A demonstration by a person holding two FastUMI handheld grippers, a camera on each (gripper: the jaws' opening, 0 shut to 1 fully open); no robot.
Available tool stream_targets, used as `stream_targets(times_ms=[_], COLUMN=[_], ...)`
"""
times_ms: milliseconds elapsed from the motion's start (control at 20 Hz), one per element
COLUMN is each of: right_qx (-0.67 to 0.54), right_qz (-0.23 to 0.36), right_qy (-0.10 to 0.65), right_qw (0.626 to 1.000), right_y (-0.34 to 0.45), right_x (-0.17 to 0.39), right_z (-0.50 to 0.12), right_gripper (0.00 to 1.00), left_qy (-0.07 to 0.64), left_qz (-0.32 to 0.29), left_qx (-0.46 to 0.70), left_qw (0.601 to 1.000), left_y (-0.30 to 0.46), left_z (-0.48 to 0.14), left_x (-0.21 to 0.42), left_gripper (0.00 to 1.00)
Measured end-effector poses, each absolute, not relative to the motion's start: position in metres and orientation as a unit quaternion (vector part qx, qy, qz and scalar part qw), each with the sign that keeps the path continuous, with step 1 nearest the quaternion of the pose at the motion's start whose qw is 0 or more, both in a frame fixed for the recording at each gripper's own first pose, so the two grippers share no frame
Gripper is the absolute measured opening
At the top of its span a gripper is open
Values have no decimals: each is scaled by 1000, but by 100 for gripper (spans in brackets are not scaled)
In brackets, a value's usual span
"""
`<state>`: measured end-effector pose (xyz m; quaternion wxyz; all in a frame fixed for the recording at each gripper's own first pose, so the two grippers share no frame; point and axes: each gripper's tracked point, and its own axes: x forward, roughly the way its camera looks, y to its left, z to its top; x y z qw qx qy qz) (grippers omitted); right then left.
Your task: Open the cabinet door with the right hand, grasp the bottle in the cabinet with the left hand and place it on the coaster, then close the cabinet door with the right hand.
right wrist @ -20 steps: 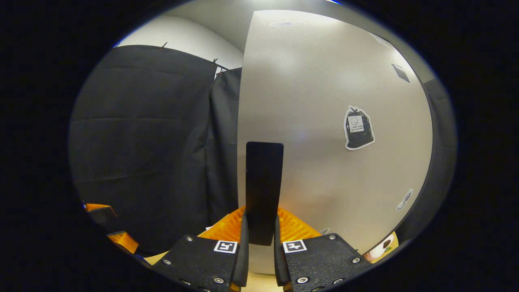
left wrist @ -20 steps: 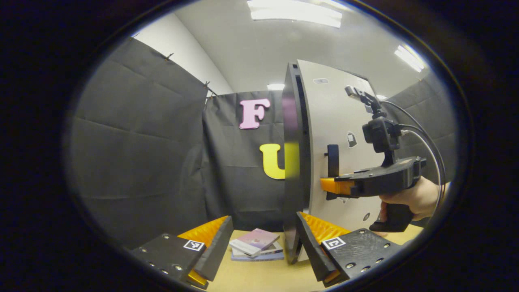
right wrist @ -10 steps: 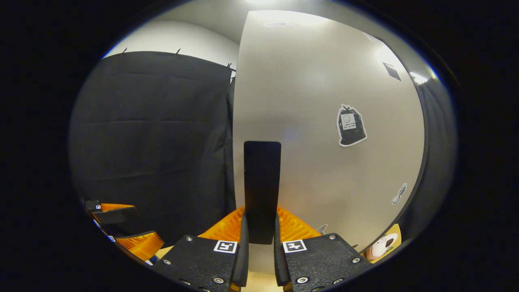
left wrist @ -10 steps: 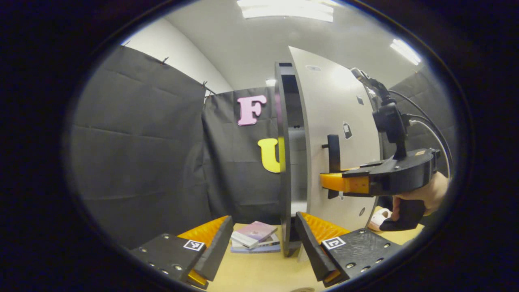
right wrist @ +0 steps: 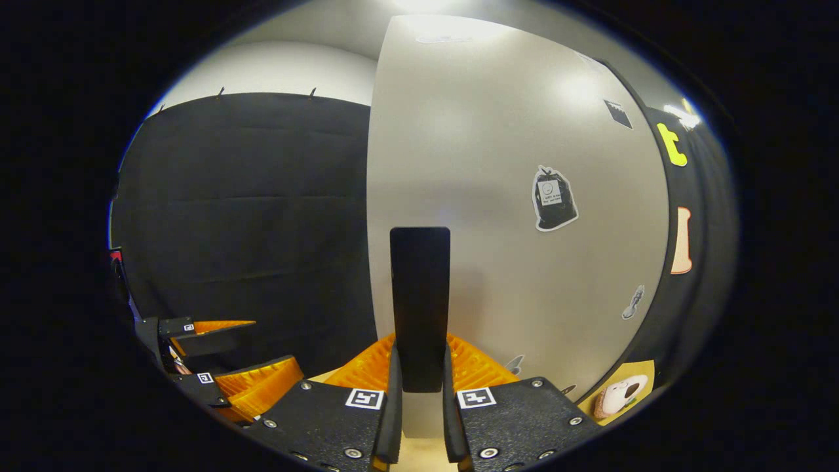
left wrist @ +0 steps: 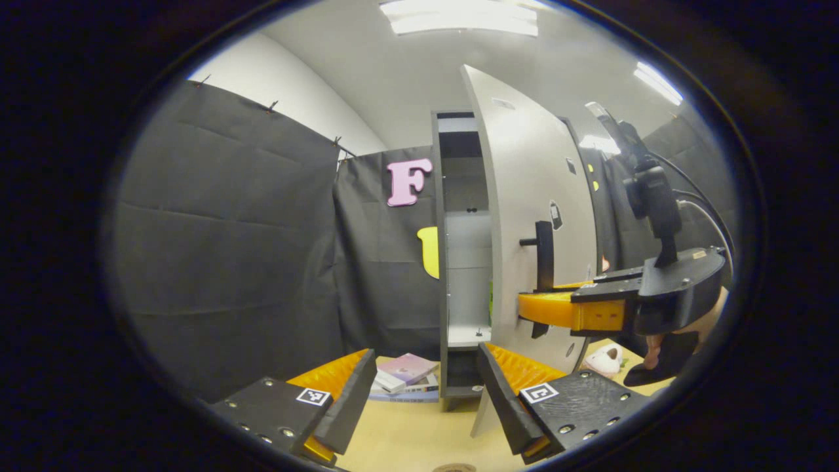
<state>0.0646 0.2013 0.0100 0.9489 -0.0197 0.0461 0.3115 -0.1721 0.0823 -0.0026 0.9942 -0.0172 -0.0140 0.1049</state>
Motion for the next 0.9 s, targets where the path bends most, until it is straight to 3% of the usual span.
stream_targets(times_ms=[600,900], right_qx=[1,9], right_qz=[335,320], right_qy=[52,41], right_qw=[941,946], right_y=[152,130], right_x=[33,-3], right_z=[13,21], right_gripper=[27,26], left_qy=[-2,2], left_qz=[100,74], left_qx=[-15,-5], left_qw=[995,997], left_y=[-13,-52], left_z=[0,-4], left_x=[-185,-152], left_gripper=[89,89])
